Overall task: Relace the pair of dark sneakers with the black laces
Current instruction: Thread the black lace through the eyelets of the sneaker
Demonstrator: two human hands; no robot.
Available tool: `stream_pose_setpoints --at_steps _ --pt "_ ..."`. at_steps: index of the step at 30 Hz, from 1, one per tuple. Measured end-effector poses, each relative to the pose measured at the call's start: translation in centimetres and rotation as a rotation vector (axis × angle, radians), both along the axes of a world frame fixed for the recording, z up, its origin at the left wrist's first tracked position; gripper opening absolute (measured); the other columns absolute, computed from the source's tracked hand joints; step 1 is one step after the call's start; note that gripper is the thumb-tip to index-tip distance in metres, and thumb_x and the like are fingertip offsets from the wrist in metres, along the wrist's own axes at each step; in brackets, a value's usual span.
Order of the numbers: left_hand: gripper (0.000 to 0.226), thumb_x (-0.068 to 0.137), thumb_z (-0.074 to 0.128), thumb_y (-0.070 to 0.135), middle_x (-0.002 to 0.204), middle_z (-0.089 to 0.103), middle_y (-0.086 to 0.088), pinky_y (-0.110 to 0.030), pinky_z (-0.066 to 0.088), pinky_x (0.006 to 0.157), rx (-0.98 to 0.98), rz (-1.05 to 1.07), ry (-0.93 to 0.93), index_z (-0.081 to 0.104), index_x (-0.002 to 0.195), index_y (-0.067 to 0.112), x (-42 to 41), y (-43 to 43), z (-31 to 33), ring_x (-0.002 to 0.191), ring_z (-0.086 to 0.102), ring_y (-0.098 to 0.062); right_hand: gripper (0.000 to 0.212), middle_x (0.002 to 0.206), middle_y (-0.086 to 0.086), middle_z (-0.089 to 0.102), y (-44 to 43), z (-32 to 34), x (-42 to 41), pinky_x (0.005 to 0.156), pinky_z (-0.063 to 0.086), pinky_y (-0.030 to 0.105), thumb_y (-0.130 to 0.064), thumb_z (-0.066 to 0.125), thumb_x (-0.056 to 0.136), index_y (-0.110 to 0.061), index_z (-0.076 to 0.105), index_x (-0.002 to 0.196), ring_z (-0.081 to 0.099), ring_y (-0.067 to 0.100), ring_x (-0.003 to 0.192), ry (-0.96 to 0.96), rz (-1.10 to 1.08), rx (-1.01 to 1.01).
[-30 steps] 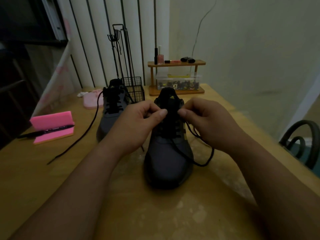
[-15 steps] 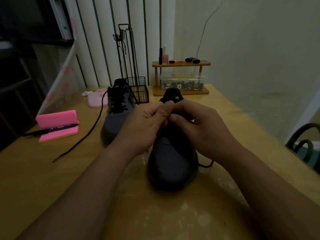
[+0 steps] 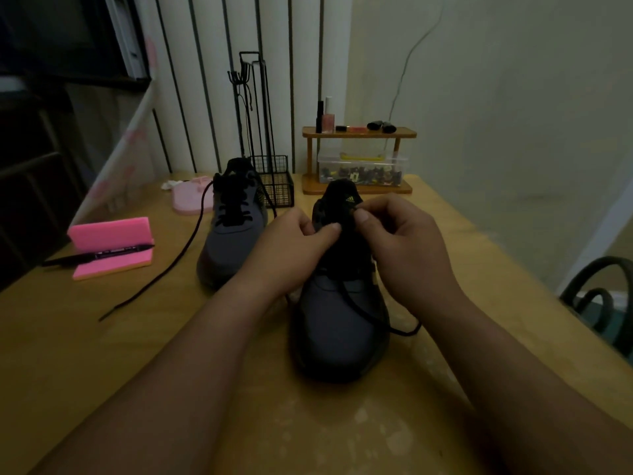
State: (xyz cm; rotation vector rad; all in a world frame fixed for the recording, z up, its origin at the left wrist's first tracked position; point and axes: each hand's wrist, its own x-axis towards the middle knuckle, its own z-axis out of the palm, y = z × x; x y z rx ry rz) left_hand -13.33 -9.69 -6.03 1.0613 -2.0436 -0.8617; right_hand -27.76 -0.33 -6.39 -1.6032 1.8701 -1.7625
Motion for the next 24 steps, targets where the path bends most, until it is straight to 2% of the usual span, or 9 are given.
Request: stream_pose_setpoints --at_steps 2,4,6,8,11,14,17,22,24 --pt "0.033 0.101 0.061 0.041 0.081 0.065 -0.007 -0.034 0.05 0.055 0.088 -0.037 0.059 0.06 0.094 0.009 0.4 -0.5 0.2 0.066 0.063 -0.019 0.009 0.09 -0.012 0.071 -0.1 -0.1 0.3 0.077 0.062 0.04 -0.03 0.064 0.103 -0.028 0.072 0.101 0.069 0.005 0.089 0.02 0.03 0.016" --pt "0.026 0.105 0.055 0.031 0.079 0.067 -0.009 -0.028 0.053 0.051 0.178 -0.087 0.118 0.064 0.099 0.007 0.8 -0.5 0.2 0.061 0.065 -0.018 0.009 0.087 -0.014 0.07 -0.1 -0.2 0.4 0.072 0.06 0.029 -0.032 0.065 0.103 -0.03 0.072 0.098 0.067 0.001 0.086 0.074 0.02 0.027" --pt "0.024 0.108 0.051 0.023 0.076 0.067 -0.008 -0.025 0.052 0.051 0.224 -0.124 0.167 0.065 0.097 0.006 1.1 -0.3 0.1 0.058 0.063 -0.017 0.007 0.088 -0.015 0.066 -0.2 -0.4 0.4 0.069 0.048 0.012 -0.031 0.067 0.101 -0.031 0.072 0.096 0.063 -0.003 0.087 0.17 -0.019 0.043" --pt "0.024 0.108 0.05 0.021 0.073 0.066 -0.007 -0.026 0.051 0.052 0.267 -0.149 0.215 0.064 0.095 0.006 1.3 -0.1 0.1 0.059 0.063 -0.018 0.004 0.091 -0.015 0.058 -0.3 -0.6 0.6 0.07 0.038 0.006 -0.03 0.069 0.098 -0.032 0.072 0.095 0.056 -0.004 0.089 0.286 -0.055 0.082" --pt "0.027 0.109 0.05 0.021 0.069 0.064 -0.005 -0.028 0.051 0.054 0.315 -0.179 0.268 0.062 0.089 0.009 1.6 0.0 -0.2 0.061 0.062 -0.02 0.003 0.093 -0.014 0.049 -0.3 -0.7 0.7 0.069 0.036 0.006 -0.029 0.071 0.096 -0.029 0.072 0.093 0.052 -0.002 0.088 0.353 -0.068 0.138" --pt "0.029 0.109 0.05 0.023 0.067 0.064 -0.003 -0.028 0.051 0.054 0.308 -0.181 0.292 0.061 0.084 0.012 1.7 0.1 -0.5 0.061 0.061 -0.018 0.004 0.095 -0.013 0.048 -0.2 -0.3 0.5 0.068 0.035 0.009 -0.027 0.07 0.097 -0.029 0.071 0.093 0.051 -0.001 0.088 0.396 -0.04 0.172" --pt "0.029 0.109 0.05 0.023 0.066 0.063 -0.001 -0.027 0.05 0.053 0.305 -0.179 0.299 0.06 0.085 0.011 1.6 0.1 -0.5 0.058 0.06 -0.016 0.005 0.096 -0.013 0.048 -0.1 0.2 0.1 0.07 0.035 0.007 -0.024 0.07 0.098 -0.028 0.071 0.096 0.05 -0.001 0.089 0.441 0.009 0.202" --pt "0.029 0.109 0.05 0.023 0.064 0.064 0.0 -0.029 0.051 0.055 0.282 -0.181 0.287 0.06 0.086 0.011 1.6 0.1 -0.5 0.058 0.06 -0.016 0.008 0.098 -0.011 0.049 0.0 0.3 -0.5 0.073 0.039 0.015 -0.023 0.069 0.099 -0.031 0.069 0.096 0.051 0.001 0.09 0.43 0.073 0.215" --pt "0.029 0.109 0.049 0.022 0.064 0.064 0.001 -0.028 0.051 0.054 0.276 -0.181 0.285 0.06 0.086 0.011 1.6 0.1 -0.5 0.057 0.06 -0.016 0.009 0.099 -0.01 0.05 0.1 0.4 -0.6 0.074 0.04 0.015 -0.022 0.068 0.099 -0.03 0.069 0.096 0.051 0.001 0.091 0.426 0.091 0.22"
